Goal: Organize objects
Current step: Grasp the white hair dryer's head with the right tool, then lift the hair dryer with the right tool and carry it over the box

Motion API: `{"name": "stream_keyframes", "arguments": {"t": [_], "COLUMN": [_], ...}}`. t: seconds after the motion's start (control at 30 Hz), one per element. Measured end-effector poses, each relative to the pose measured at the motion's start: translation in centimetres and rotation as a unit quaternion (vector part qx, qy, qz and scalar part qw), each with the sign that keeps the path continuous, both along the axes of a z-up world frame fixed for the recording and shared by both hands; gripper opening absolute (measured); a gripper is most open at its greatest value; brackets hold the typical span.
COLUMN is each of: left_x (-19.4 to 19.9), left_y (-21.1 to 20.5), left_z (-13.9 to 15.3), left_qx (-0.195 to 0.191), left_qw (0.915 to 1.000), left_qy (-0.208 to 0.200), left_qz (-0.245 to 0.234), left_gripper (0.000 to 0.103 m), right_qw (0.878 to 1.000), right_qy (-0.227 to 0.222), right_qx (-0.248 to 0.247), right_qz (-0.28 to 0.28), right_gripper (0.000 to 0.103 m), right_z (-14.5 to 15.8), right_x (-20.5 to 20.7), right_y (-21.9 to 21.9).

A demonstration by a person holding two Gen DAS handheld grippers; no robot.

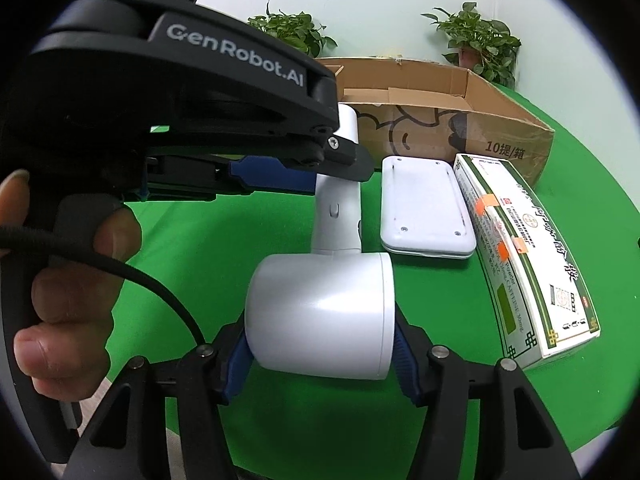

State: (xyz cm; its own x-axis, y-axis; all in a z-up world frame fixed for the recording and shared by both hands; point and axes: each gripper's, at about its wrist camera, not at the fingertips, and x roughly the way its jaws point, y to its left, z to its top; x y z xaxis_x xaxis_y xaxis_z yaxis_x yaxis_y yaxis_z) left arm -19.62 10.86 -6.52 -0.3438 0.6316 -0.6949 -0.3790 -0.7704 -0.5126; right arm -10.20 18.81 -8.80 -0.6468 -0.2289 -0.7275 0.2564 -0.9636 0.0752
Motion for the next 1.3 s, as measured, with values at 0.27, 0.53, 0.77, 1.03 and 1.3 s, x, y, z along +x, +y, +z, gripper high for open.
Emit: {"name": "stream_keyframes", "arguments": {"t": [0.27, 0.53, 0.77, 1.03, 1.3], "left_x": [0.4, -0.7, -2.4, -5.5, -9.2], "left_y": [-0.2, 1.0, 2.2, 3.5, 4.4], "left_z": [2.8, 6.0, 9.8, 15.0, 19.9], "left_qx": [0.006, 0.004, 0.005, 0.006, 0.004], "left_qw": [0.9997, 0.999, 0.9973, 0.9945, 0.9929], "left_qy": [0.023, 0.04, 0.066, 0.096, 0.113], "left_qz": [-0.003, -0.016, -0.032, -0.04, -0.039], "left_gripper": [0.028, 0.028, 0.028, 0.028, 0.028], "right_qw": [1.0, 0.999, 0.998, 0.995, 0.994], "right_qy": [0.023, 0.047, 0.065, 0.094, 0.108], "right_qx": [0.004, 0.005, 0.003, 0.005, -0.003], "right_qz": [-0.002, -0.009, -0.023, -0.025, -0.026], "right_gripper": [0.058, 0.058, 0.058, 0.058, 0.057], "right_z": [1.2, 3.7, 6.4, 10.2, 13.7], "right_x": [-0.2, -1.2, -3.5, -5.7, -9.2], "right_y": [0.0, 0.3, 1.0, 1.2, 1.5]}}
